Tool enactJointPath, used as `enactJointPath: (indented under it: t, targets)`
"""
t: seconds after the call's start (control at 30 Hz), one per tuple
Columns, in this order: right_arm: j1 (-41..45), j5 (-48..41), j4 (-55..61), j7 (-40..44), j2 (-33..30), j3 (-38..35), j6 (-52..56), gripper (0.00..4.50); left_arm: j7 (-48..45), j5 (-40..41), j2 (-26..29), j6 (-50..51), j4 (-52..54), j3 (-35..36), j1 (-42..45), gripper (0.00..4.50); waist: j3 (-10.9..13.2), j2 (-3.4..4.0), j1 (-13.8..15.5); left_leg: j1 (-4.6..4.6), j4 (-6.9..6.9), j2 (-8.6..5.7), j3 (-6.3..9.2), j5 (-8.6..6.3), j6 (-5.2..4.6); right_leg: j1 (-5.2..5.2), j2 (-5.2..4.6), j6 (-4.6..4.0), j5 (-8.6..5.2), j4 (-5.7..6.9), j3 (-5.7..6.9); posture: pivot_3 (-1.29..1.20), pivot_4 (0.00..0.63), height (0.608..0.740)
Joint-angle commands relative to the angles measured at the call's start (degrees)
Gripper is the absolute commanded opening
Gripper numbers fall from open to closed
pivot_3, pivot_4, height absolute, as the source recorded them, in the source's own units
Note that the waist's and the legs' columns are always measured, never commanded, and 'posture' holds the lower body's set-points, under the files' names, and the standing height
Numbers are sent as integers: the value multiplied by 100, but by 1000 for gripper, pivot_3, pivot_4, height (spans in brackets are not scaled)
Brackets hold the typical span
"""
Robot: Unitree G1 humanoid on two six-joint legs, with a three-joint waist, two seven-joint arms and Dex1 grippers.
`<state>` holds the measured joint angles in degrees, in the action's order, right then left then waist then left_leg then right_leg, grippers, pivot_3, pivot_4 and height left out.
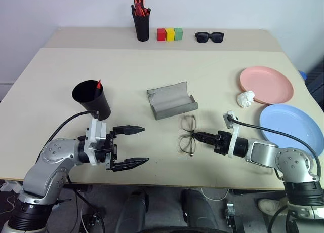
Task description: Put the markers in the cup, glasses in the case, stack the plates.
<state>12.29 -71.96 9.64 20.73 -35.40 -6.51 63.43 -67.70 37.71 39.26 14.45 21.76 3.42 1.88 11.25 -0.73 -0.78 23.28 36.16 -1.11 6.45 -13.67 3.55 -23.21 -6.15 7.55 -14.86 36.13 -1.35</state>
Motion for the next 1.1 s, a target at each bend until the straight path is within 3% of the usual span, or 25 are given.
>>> enactJointPath:
  t: [0.03,0.3,0.5,0.7,0.83,1.1]
  targets:
    - [29,224,206,101,-5,-86,-53,46,80,42,-16,-35,207,96,-49,4500,0,0,0,0,1,0,-1,0,0,0,0,0,0,0,-1,0,150,740]
    - [-10,338,352,323,-28,-221,-28,46,204,-1,-96,-77,227,51,-63,4500,0,0,1,0,0,0,0,0,0,0,0,0,0,0,-1,0,150,740]
    - [285,277,524,870,-393,-607,-150,46,245,-49,-148,-108,225,29,-80,4500,0,1,4,1,0,0,-1,0,0,0,0,1,0,-1,0,0,150,740]
    - [1673,1743,143,1966,-686,-113,-1514,46,342,-117,-277,-123,277,-52,-112,4500,5,12,-37,-5,-1,4,-5,0,0,-3,4,4,5,2,-2,0,150,740]
    - [2589,3039,-681,3058,-737,738,-2595,46,375,-140,-308,-142,276,-43,-113,4500,5,13,-22,-4,-5,13,-1,0,0,-3,16,6,6,0,-1,0,150,740]
    - [3656,5253,-2996,4417,-140,1969,-5322,46,563,-183,-367,-171,481,23,-306,4500,5,13,-46,-2,-4,12,-3,0,2,-7,15,7,8,1,-2,0,150,740]
